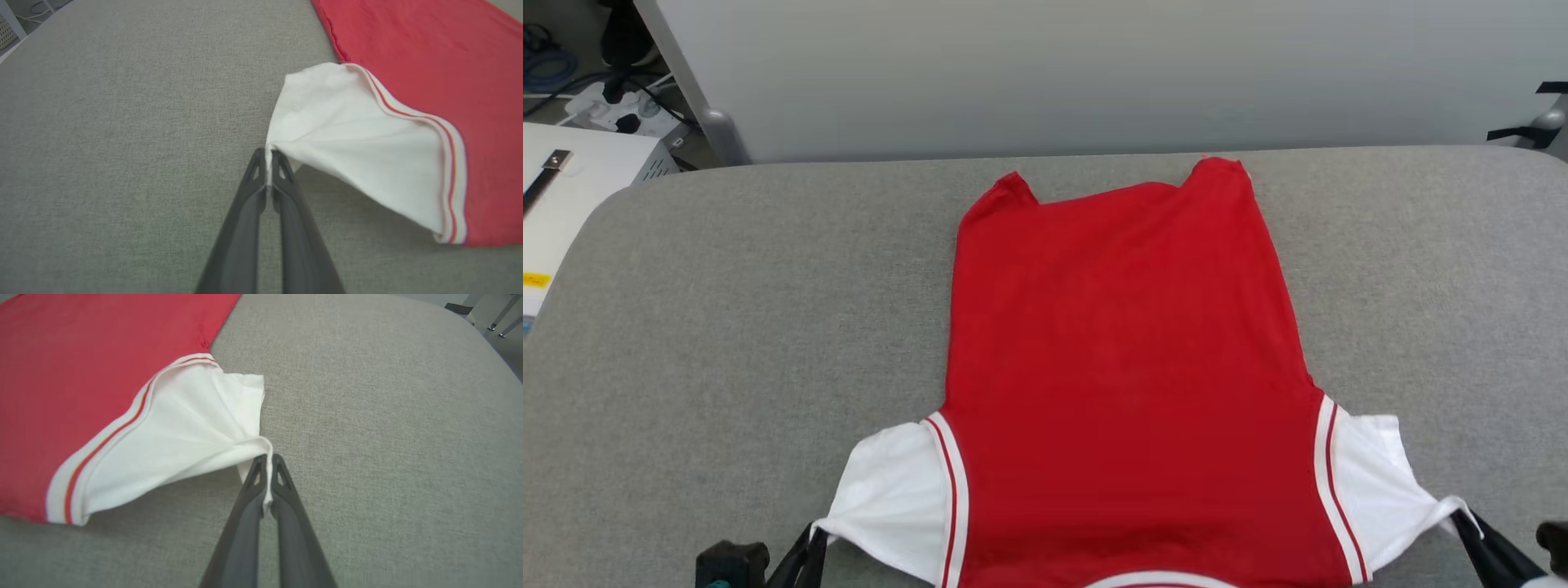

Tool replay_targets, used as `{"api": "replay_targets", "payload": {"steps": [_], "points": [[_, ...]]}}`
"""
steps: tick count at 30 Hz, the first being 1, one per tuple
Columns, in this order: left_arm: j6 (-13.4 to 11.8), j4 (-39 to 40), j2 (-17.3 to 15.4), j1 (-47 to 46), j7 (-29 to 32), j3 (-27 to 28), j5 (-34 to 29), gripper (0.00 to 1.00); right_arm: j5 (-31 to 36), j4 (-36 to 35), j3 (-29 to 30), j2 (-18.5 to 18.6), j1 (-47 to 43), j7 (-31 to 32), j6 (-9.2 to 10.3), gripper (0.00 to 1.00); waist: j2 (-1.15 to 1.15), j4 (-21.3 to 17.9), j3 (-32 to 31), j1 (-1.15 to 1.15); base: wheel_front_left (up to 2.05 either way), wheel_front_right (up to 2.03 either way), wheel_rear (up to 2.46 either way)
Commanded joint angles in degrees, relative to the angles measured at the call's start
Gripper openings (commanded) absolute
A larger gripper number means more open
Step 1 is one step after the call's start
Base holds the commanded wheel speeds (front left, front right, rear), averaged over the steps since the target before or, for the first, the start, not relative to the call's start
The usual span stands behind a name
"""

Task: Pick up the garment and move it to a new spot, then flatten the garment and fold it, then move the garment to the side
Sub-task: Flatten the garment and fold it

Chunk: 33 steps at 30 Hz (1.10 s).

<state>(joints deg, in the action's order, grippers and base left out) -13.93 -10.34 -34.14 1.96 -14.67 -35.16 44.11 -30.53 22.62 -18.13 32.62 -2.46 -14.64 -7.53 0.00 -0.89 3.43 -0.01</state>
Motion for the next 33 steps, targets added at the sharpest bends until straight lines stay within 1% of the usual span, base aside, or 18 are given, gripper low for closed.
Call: {"api": "replay_targets", "payload": {"steps": [1,6,9,10,11,12,13,15,19,21,25,29,33], "points": [[0.0,-0.3,0.1,1.6,-0.3,0.9,-0.9,0.00,0.6,-0.7,1.1,-0.3,-2.2,0.2,0.04,0.00,0.00,0.4,-0.5,0.01,0.00,0.00,0.00],[1.0,-0.7,1.7,3.2,-0.3,2.5,-2.5,0.00,1.3,-3.4,5.4,-1.9,-7.1,2.3,0.04,0.00,0.00,1.0,-0.7,0.01,0.00,0.00,0.00],[1.8,-0.9,2.8,3.0,-0.3,2.7,-3.7,0.00,2.3,-5.2,7.7,-3.1,-8.2,3.3,0.04,0.00,0.00,1.1,-0.5,0.01,0.00,0.00,0.00],[2.1,-0.9,3.0,2.8,-0.3,2.7,-4.1,0.00,2.6,-5.6,8.3,-3.5,-8.3,3.6,0.04,0.07,0.00,1.1,-0.5,0.01,0.00,0.00,0.00],[2.2,-0.9,3.4,2.6,-0.3,2.9,-4.6,0.00,3.0,-6.3,9.2,-3.9,-8.1,3.8,0.04,0.27,0.00,1.1,-0.3,0.01,0.00,0.00,0.00],[2.4,-0.8,3.7,2.3,-0.3,3.1,-4.9,0.00,3.4,-6.8,10.1,-4.3,-8.0,3.9,0.04,0.91,0.00,1.1,-0.3,0.01,0.00,0.00,0.00],[2.6,-0.6,4.0,2.0,-0.3,3.3,-5.4,0.00,3.7,-7.6,11.1,-4.7,-7.7,4.1,0.04,1.00,0.00,1.2,-0.1,0.01,0.00,0.00,0.00],[3.0,-0.3,4.5,1.5,-0.3,3.5,-6.4,0.00,4.4,-9.0,12.9,-5.1,-7.1,4.3,0.04,1.00,0.00,1.4,0.1,0.01,0.00,0.00,0.00],[3.6,0.9,5.6,0.5,-0.3,4.1,-8.5,0.00,5.5,-13.5,17.1,-4.3,-5.1,5.1,0.04,1.00,0.00,2.1,1.1,0.01,0.00,0.00,0.00],[3.7,1.8,6.2,0.1,-0.3,4.5,-9.5,0.00,5.8,-17.2,19.4,-3.3,-3.6,6.4,0.04,1.00,0.00,2.5,1.8,0.01,0.00,0.00,0.00],[3.9,3.8,7.2,-1.1,-0.3,4.9,-11.5,0.00,6.1,-23.4,23.1,-0.4,2.6,9.4,0.04,1.00,0.00,4.0,4.2,0.01,0.00,0.00,0.00],[4.4,5.6,8.3,-3.2,-0.3,4.9,-13.7,0.00,4.9,-28.9,23.9,4.0,11.0,15.9,0.04,1.00,0.00,6.1,8.4,0.01,0.00,0.00,0.00],[4.9,7.4,9.9,-5.9,-0.3,4.8,-16.1,0.00,0.7,-30.0,20.7,7.8,22.1,27.0,0.04,1.00,0.00,8.6,13.0,0.01,0.00,0.00,0.00]]}}
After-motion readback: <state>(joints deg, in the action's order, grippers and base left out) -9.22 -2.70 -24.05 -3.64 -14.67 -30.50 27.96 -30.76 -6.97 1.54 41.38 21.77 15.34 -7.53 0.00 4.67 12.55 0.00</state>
